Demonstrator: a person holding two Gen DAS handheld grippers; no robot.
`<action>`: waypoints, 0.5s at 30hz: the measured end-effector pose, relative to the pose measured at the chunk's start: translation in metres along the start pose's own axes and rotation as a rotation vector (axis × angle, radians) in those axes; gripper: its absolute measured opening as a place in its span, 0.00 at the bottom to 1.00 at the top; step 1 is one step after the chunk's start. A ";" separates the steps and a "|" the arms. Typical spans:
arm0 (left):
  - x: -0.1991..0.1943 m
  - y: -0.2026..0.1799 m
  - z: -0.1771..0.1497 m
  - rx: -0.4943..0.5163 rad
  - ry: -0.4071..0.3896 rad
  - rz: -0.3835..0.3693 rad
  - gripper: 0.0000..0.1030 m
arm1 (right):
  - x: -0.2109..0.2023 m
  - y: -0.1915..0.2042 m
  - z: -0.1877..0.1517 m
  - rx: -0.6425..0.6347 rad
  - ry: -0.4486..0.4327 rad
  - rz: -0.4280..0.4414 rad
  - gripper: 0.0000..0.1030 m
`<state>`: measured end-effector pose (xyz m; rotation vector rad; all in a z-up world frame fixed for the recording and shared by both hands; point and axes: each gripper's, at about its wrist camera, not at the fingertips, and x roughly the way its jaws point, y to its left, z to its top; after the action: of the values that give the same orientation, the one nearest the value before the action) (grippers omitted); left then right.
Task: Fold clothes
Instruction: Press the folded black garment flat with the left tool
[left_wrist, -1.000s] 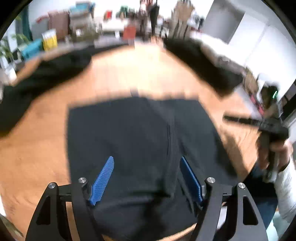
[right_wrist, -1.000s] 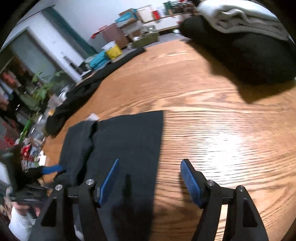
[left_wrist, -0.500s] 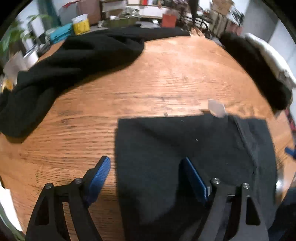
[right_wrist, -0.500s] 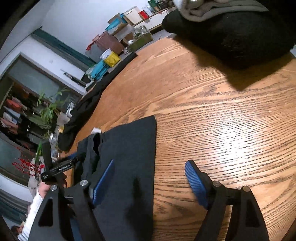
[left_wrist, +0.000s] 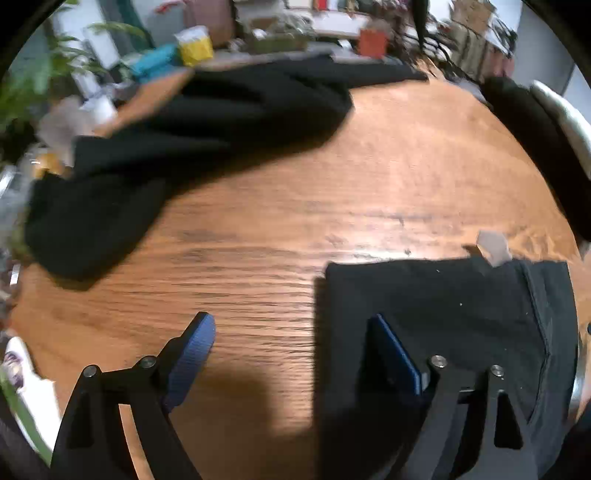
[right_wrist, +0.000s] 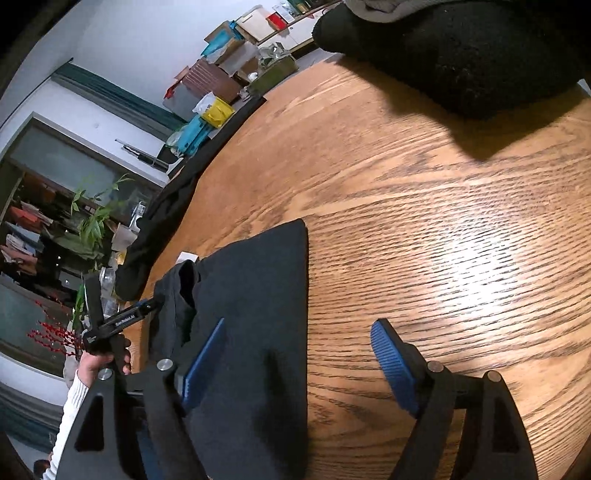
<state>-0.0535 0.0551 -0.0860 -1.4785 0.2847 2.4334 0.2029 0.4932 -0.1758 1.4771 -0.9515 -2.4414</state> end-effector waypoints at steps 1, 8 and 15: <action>-0.011 -0.001 -0.004 0.005 -0.025 -0.039 0.84 | -0.002 -0.001 0.001 0.001 0.000 -0.001 0.80; -0.034 -0.017 -0.059 0.086 0.107 -0.148 0.85 | -0.010 -0.001 0.006 -0.019 0.009 0.006 0.81; -0.028 -0.022 -0.096 0.034 0.135 -0.126 0.85 | -0.001 0.005 0.005 -0.033 0.047 0.029 0.81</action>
<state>0.0467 0.0425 -0.1057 -1.5979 0.2513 2.2253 0.1984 0.4920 -0.1711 1.4928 -0.9132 -2.3792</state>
